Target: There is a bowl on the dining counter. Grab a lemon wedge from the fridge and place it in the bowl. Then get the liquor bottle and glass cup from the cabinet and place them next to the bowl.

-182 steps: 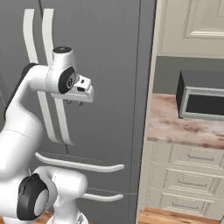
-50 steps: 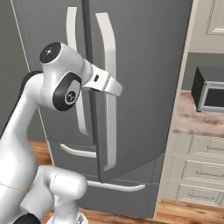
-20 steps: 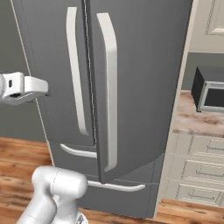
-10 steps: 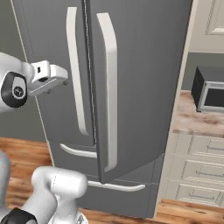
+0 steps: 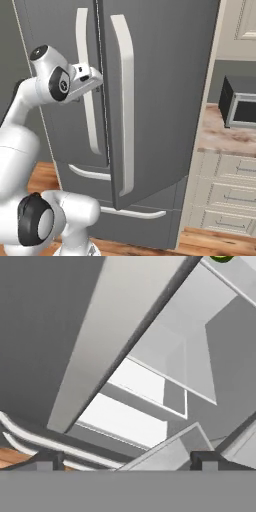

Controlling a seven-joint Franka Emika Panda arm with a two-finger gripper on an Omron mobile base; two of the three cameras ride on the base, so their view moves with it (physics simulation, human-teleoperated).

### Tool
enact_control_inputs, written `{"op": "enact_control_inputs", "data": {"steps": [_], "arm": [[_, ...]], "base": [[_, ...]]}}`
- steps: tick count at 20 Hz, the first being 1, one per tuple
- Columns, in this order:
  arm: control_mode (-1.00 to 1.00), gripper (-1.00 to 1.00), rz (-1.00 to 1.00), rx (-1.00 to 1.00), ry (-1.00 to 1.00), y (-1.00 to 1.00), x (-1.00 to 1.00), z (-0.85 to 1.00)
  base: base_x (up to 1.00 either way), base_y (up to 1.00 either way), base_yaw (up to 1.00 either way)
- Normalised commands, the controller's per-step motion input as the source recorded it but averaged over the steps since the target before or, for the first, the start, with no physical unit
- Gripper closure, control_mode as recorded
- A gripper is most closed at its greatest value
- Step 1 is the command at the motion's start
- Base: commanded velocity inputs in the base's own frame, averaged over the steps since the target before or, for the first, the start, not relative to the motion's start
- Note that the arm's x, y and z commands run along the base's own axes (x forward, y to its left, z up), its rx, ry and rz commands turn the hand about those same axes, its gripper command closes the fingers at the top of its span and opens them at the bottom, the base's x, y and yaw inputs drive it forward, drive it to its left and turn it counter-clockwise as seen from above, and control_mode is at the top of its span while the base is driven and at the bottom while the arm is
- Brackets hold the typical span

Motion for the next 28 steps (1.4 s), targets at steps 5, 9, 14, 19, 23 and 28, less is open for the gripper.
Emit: {"op": "enact_control_inputs", "data": {"steps": [5,9,14,19,23,28], "arm": [[-1.0,-1.0,0.0,-0.03,0.17,-0.4,0.6,-0.2],[-1.0,-1.0,0.0,-0.04,0.16,-0.53,0.37,-0.11],[-1.0,-1.0,0.0,-0.01,0.16,-0.66,0.23,-0.09],[-1.0,-1.0,0.0,0.0,0.11,-0.79,0.04,-0.05],[-1.0,-1.0,-0.04,0.0,0.03,-0.93,-0.09,0.0],[-1.0,-1.0,-0.09,0.0,0.0,-0.97,-0.54,0.0]], "base": [[0.0,0.0,0.0],[0.0,0.0,0.0],[0.0,0.0,0.0],[0.0,0.0,0.0],[0.0,0.0,0.0],[0.0,0.0,0.0]]}}
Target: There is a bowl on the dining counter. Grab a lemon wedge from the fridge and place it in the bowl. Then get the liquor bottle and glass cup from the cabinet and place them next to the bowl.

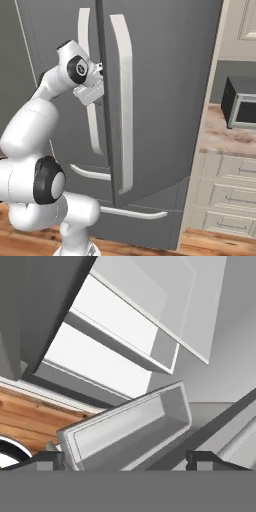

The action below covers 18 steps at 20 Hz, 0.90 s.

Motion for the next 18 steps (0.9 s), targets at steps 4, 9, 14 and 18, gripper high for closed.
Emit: {"op": "enact_control_inputs", "data": {"steps": [4,9,14,18], "arm": [[-1.0,-1.0,-0.09,0.0,-0.04,-0.91,-0.76,0.0],[-1.0,-1.0,-0.09,0.0,-0.05,-0.87,-0.71,0.02],[-1.0,-1.0,-0.11,0.0,-0.04,-0.87,-0.56,0.13],[-1.0,-1.0,-0.11,0.0,-0.01,-0.85,-0.34,0.24]], "base": [[0.0,0.0,0.0],[0.0,0.0,0.0],[0.0,0.0,0.0],[0.0,0.0,0.0]]}}
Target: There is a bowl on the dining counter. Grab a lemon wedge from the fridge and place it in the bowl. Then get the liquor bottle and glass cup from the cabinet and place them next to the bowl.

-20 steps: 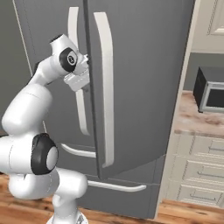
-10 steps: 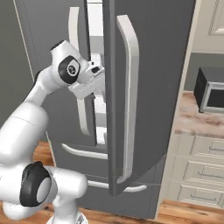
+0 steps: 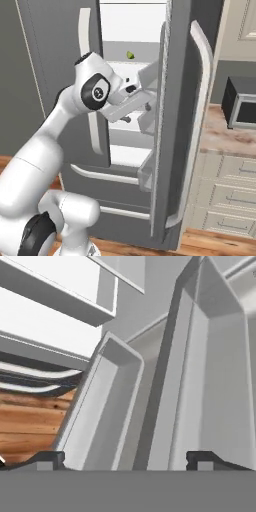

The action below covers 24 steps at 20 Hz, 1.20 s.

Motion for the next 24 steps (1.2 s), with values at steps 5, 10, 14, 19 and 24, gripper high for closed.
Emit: {"op": "enact_control_inputs", "data": {"steps": [5,10,14,19,24], "arm": [[-1.0,-1.0,-0.07,0.0,0.0,-0.65,-0.03,0.16],[-1.0,-1.0,-0.03,0.0,0.0,-0.59,0.0,0.0],[-1.0,-1.0,0.0,0.0,0.0,-0.53,0.02,0.0],[-1.0,-1.0,0.0,0.0,0.0,-0.45,0.13,0.0],[-1.0,-1.0,0.05,0.0,-0.04,-0.17,0.06,0.0]], "base": [[0.0,0.0,0.0],[0.0,0.0,0.0],[0.0,0.0,0.0],[0.0,0.0,0.0],[0.0,0.0,0.0]]}}
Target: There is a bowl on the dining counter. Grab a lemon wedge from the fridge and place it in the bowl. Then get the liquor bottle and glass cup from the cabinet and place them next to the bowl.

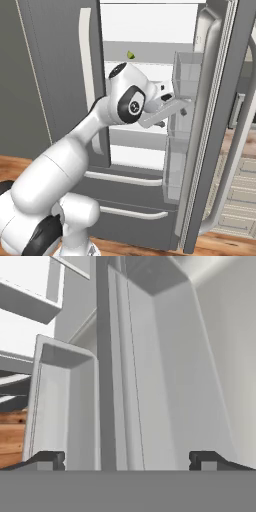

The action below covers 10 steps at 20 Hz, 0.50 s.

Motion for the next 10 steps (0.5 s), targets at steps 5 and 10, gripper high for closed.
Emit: {"op": "enact_control_inputs", "data": {"steps": [5,10], "arm": [[-1.0,-1.0,0.19,-0.08,-0.29,0.18,-0.45,-0.02],[-1.0,-1.0,0.19,-0.04,-0.33,0.59,-0.67,0.0]], "base": [[0.0,0.0,0.0],[0.0,0.0,0.0]]}}
